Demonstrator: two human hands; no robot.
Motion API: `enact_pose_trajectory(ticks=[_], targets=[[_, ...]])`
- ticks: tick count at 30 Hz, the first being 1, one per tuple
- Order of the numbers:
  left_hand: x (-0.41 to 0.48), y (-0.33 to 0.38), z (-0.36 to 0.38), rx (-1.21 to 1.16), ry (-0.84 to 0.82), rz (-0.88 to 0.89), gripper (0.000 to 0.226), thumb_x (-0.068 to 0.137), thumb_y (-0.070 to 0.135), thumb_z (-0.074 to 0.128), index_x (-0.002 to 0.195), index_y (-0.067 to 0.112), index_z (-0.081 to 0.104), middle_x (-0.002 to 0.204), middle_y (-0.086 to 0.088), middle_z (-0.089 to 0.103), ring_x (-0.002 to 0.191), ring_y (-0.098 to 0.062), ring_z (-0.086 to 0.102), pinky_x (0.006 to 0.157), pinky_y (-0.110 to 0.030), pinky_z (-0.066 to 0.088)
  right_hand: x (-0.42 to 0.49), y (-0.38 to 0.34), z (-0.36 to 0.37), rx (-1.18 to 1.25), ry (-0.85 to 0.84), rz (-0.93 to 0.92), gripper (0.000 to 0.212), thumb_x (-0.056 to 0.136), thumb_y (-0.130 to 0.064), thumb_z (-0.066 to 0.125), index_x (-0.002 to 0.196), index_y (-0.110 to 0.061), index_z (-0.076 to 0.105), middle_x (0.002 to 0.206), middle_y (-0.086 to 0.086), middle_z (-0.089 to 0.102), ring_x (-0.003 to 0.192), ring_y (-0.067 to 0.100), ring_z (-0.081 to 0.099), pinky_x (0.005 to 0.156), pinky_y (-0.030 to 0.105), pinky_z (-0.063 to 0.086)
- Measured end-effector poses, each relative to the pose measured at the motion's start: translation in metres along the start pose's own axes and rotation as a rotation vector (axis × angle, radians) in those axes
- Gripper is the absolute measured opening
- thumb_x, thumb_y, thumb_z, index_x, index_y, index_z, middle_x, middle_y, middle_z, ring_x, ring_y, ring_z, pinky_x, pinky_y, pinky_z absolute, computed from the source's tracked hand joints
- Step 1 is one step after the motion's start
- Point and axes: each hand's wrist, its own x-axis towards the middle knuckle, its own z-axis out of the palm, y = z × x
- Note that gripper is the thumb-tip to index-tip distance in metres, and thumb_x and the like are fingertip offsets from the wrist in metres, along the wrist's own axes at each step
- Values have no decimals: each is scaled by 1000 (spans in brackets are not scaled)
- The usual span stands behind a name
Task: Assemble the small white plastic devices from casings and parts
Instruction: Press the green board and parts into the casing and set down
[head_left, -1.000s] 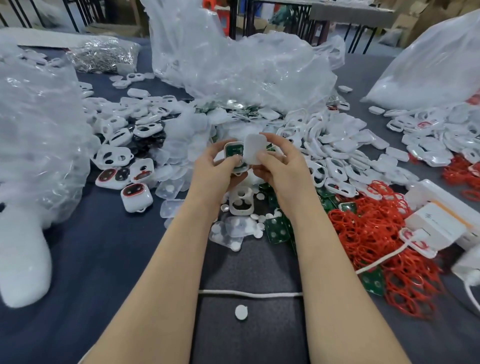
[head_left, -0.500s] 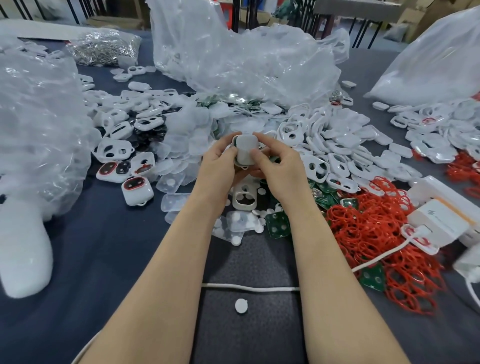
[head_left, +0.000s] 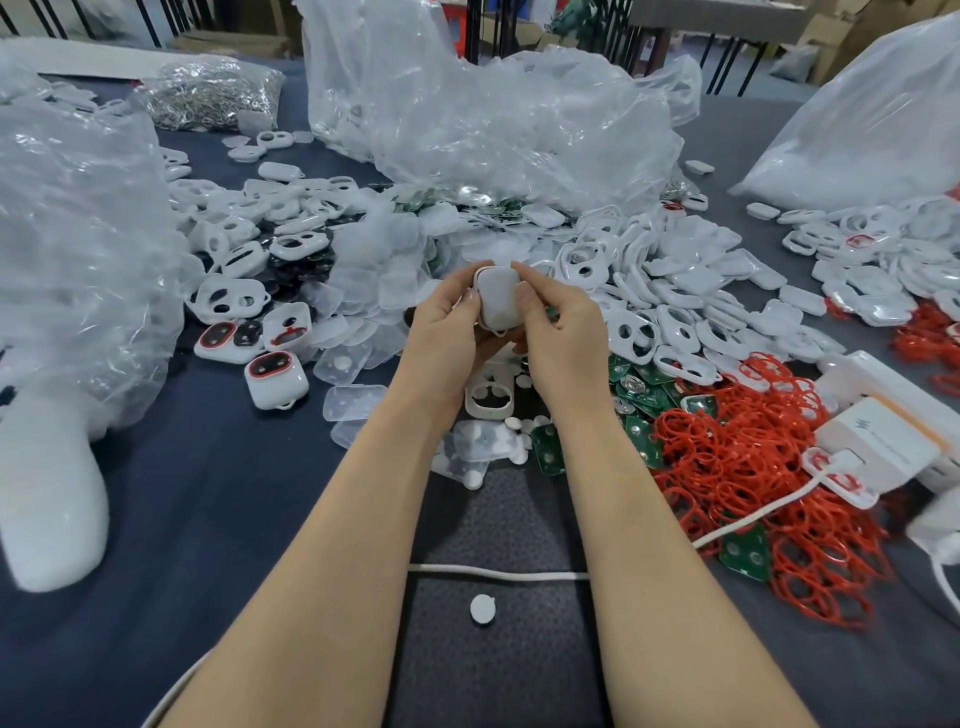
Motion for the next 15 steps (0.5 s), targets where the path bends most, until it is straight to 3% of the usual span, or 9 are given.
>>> enact_pose_trajectory(ticks=[4,9,12,15], targets=[[-1,1,-1,-4,-18,-9,28,103,8,34,114,14,59,101,-7,65,75,-10,68,64,-19,54,-1,-2,-1,88,-6,72,25,96,-20,54,119,-21,66,89,-8,62,84,15,60,87,44,53],[-3,0,2,55,-16,44,21,102,14,43,117,15,58,99,-3,66,80,-8,68,71,-20,56,0,-2,0,134,9,102,20,97,-20,54,113,-16,66,100,-3,66,99,17,62,91,40,52],[-4,-1,2,119,-9,88,26,101,13,45,125,10,55,99,-8,67,87,-14,67,77,-23,56,0,-2,0,217,1,123,10,96,-19,55,96,-24,63,88,-5,62,84,12,58,76,32,52],[-4,0,2,129,-1,98,26,101,11,44,124,9,56,106,-14,65,93,-20,66,79,-25,57,1,-1,1,340,-16,173,15,95,-16,56,87,-27,62,83,-2,59,74,10,54,66,23,45]])
